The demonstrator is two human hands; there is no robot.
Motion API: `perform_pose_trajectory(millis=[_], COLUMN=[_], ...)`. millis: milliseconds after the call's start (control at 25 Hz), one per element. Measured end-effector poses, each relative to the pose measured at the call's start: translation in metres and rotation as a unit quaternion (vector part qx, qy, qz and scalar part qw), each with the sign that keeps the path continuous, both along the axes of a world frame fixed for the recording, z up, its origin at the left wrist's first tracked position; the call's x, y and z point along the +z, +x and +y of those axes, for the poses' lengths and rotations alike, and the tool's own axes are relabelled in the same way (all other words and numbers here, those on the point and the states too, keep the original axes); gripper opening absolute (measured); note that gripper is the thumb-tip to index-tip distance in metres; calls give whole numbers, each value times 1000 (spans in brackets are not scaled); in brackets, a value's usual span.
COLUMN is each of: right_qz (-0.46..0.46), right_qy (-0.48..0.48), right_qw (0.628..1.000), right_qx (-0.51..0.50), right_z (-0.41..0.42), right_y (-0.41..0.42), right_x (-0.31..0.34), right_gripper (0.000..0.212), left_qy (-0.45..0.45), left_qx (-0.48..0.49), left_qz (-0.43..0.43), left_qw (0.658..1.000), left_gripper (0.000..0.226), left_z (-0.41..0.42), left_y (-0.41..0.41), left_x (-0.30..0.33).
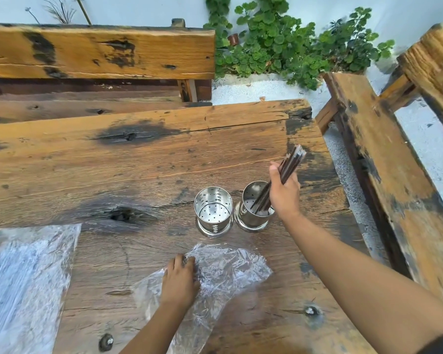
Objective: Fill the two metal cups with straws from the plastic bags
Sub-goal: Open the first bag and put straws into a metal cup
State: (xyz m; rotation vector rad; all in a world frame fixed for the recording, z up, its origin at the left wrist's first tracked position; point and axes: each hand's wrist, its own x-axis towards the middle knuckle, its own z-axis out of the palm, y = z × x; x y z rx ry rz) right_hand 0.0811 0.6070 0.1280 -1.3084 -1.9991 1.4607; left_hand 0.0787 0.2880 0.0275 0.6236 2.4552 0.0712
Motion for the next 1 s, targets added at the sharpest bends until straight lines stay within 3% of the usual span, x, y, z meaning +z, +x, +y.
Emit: perform_pose_trajectory(millis=[240, 520, 1000], right_qz=[-120, -115, -53], right_qy=[5, -66, -51], right_qw=[991, 989, 997], right_qx=[57, 71, 37], right_z=[-1, -1, -3], right_y=[15, 30, 47], right_x=[-20, -28, -22], right_gripper=[57, 59, 8], left_qy=[3, -3, -36], left_qx=[9, 2, -6], left_qz=[2, 33, 35], left_qw=[1000, 999, 999], left_gripper=[60, 52, 46], left_z=[2, 4, -2], left_y=[4, 8, 19], left_x=[2, 3, 3])
